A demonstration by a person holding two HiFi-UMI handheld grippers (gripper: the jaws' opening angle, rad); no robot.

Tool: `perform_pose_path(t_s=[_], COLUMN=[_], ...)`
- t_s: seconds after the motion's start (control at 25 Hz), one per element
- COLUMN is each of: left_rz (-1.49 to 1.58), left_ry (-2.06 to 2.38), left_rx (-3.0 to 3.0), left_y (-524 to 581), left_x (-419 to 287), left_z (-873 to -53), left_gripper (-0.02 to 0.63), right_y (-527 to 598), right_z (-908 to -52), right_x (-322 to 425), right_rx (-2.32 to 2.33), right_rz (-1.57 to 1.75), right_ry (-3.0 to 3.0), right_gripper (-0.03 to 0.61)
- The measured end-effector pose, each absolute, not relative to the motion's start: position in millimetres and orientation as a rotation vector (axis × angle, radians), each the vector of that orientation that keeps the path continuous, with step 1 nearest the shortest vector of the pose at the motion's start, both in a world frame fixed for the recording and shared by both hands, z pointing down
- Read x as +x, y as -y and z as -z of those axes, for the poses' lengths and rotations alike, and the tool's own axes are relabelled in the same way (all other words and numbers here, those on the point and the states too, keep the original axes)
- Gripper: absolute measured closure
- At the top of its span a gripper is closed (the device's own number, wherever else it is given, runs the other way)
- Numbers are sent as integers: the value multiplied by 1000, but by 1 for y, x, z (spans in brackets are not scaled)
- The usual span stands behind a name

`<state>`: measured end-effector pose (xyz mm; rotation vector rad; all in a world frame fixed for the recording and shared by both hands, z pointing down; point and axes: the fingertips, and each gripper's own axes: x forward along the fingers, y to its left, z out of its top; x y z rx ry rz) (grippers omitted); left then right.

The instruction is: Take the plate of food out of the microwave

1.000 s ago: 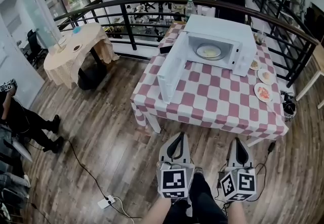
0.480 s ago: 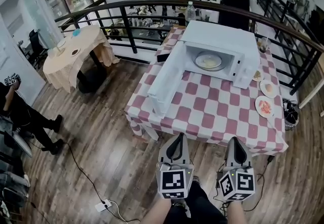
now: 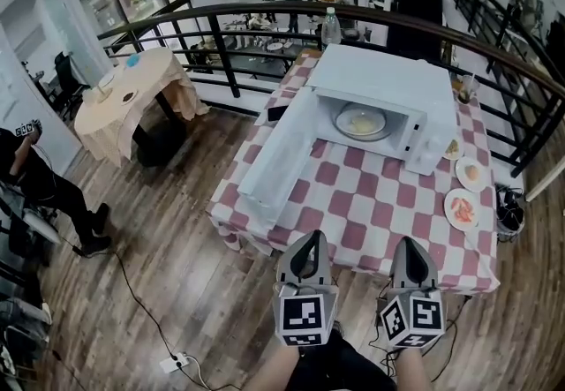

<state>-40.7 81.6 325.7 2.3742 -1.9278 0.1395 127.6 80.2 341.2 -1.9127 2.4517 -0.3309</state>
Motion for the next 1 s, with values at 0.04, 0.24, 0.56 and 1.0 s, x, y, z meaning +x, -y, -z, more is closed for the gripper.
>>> perform_pose_path(t_s=[0.04,0.24,0.56,1.0], left_rz=[-136,-117,-132,-150], left_ry=[1932,1944,1955,1933], left_rx=[2368,2339,2336,2328], left_y=[-76,-53,-32,-5], left_x=[-39,-34,-33,-32], left_z=[-326,-328,-329,-340], left_gripper=[601,601,601,601], right_y=[-73,-49,-27,-1], right_z=[-341,-341,-349,-356], right_x=[129,135,131,130], right_rx=[-1907,-1888,-1869,-1881], right_rz=[329,335,363,383], right_ry=[-2455,-2464,-2482,-2477], right_gripper=[583,583,583,583])
